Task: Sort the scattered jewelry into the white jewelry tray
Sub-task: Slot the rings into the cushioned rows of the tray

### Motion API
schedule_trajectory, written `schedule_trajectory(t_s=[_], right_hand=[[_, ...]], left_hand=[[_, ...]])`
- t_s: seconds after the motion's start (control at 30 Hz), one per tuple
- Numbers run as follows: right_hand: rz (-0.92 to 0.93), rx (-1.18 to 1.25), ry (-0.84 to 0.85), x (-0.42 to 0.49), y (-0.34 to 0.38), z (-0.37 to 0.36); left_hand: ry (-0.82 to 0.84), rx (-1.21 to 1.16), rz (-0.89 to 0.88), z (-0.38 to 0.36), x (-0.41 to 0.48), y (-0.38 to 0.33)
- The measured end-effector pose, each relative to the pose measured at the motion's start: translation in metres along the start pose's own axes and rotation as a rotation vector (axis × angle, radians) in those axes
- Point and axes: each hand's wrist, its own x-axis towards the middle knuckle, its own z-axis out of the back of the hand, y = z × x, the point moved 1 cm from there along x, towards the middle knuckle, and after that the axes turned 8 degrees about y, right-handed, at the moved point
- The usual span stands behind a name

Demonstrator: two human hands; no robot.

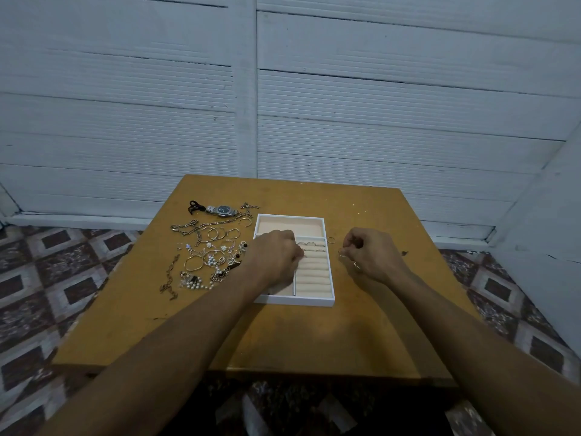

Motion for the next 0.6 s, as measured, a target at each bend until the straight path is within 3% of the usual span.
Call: schedule_trajectory(t_s=[0.17, 0.6], right_hand=[[0.016, 0.001, -0.006, -0.003, 0.004, -0.003], [0.132, -0.089, 0.001, 0.009, 0.034, -0.033]], left_hand=[[0.016, 0.071, -0.013, 0.0, -0.004, -0.003], [-0.087, -0.055, 0.033, -0.002, -0.01, 0.011]])
